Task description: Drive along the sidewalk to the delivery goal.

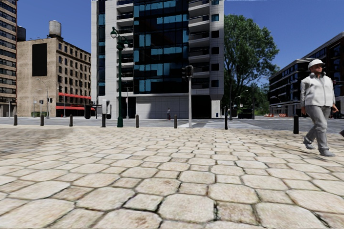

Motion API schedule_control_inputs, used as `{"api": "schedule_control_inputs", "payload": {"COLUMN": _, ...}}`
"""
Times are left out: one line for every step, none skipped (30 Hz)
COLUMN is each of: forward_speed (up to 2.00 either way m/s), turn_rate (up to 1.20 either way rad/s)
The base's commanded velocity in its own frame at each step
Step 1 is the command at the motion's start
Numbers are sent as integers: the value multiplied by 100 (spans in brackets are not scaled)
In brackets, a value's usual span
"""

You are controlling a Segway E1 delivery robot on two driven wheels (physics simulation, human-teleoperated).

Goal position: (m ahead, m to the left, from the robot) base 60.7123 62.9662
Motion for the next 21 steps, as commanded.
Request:
{"api": "schedule_control_inputs", "payload": {"forward_speed": 200, "turn_rate": -37}}
{"api": "schedule_control_inputs", "payload": {"forward_speed": 200, "turn_rate": -37}}
{"api": "schedule_control_inputs", "payload": {"forward_speed": 200, "turn_rate": -37}}
{"api": "schedule_control_inputs", "payload": {"forward_speed": 200, "turn_rate": -37}}
{"api": "schedule_control_inputs", "payload": {"forward_speed": 200, "turn_rate": -37}}
{"api": "schedule_control_inputs", "payload": {"forward_speed": 200, "turn_rate": -37}}
{"api": "schedule_control_inputs", "payload": {"forward_speed": 200, "turn_rate": -37}}
{"api": "schedule_control_inputs", "payload": {"forward_speed": 200, "turn_rate": -37}}
{"api": "schedule_control_inputs", "payload": {"forward_speed": 200, "turn_rate": -33}}
{"api": "schedule_control_inputs", "payload": {"forward_speed": 200, "turn_rate": -33}}
{"api": "schedule_control_inputs", "payload": {"forward_speed": 200, "turn_rate": -31}}
{"api": "schedule_control_inputs", "payload": {"forward_speed": 200, "turn_rate": -31}}
{"api": "schedule_control_inputs", "payload": {"forward_speed": 200, "turn_rate": -31}}
{"api": "schedule_control_inputs", "payload": {"forward_speed": 200, "turn_rate": -31}}
{"api": "schedule_control_inputs", "payload": {"forward_speed": 200, "turn_rate": -29}}
{"api": "schedule_control_inputs", "payload": {"forward_speed": 200, "turn_rate": -25}}
{"api": "schedule_control_inputs", "payload": {"forward_speed": 200, "turn_rate": -23}}
{"api": "schedule_control_inputs", "payload": {"forward_speed": 200, "turn_rate": -23}}
{"api": "schedule_control_inputs", "payload": {"forward_speed": 200, "turn_rate": -23}}
{"api": "schedule_control_inputs", "payload": {"forward_speed": 200, "turn_rate": -23}}
{"api": "schedule_control_inputs", "payload": {"forward_speed": 200, "turn_rate": -23}}
